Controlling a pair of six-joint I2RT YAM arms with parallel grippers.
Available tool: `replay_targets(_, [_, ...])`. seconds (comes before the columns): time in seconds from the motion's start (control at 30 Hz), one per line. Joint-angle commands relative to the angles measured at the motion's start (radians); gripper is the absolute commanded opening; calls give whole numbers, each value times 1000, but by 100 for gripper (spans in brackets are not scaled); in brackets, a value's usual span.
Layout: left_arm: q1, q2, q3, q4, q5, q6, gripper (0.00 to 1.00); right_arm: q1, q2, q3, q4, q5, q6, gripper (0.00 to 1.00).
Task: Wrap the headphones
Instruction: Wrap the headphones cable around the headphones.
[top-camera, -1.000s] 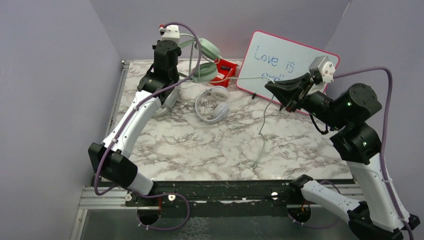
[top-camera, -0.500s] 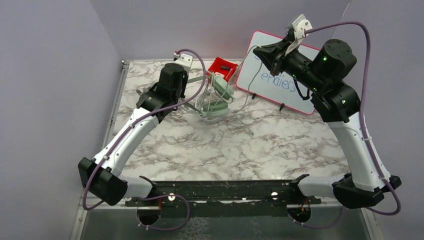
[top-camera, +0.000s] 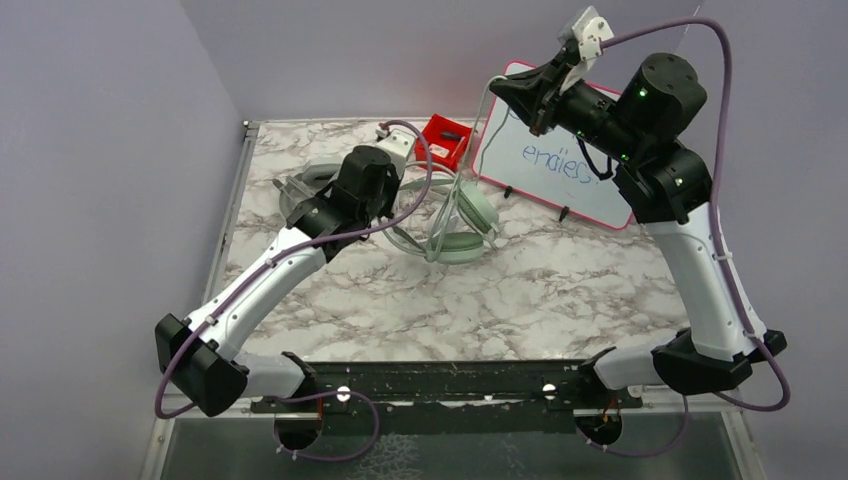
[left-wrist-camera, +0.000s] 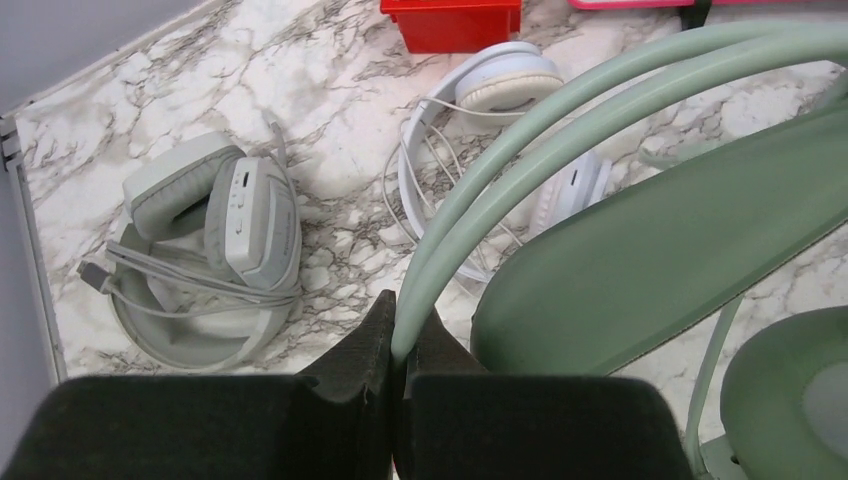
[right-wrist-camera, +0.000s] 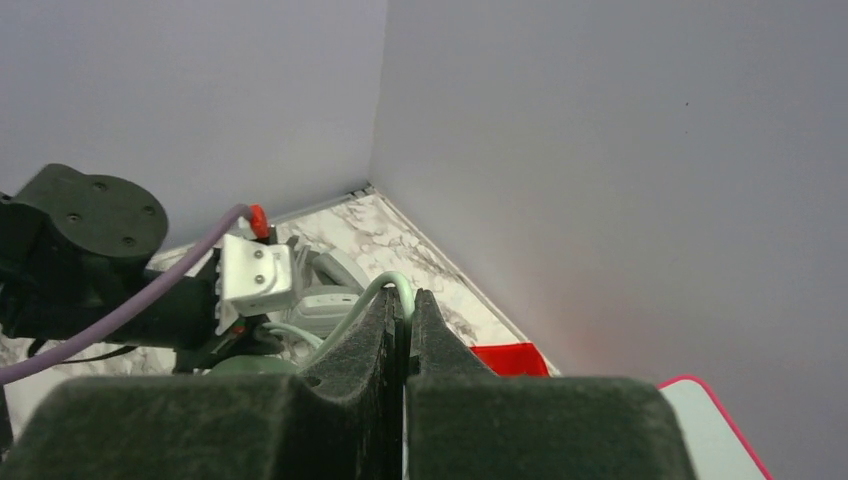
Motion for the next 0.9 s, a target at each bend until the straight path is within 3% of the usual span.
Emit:
replay_targets(0.0, [0, -102, -38, 49, 91, 28, 0, 0, 49, 43, 40, 40, -32, 1])
replay_targets(0.57, [-2, -379, -128, 160, 336, 48, 0, -14, 136, 29, 12, 34, 21, 1])
replay_targets(0.87, [-2, -426, -18, 265, 490, -88, 0, -33, 130, -56, -16, -116, 65, 1])
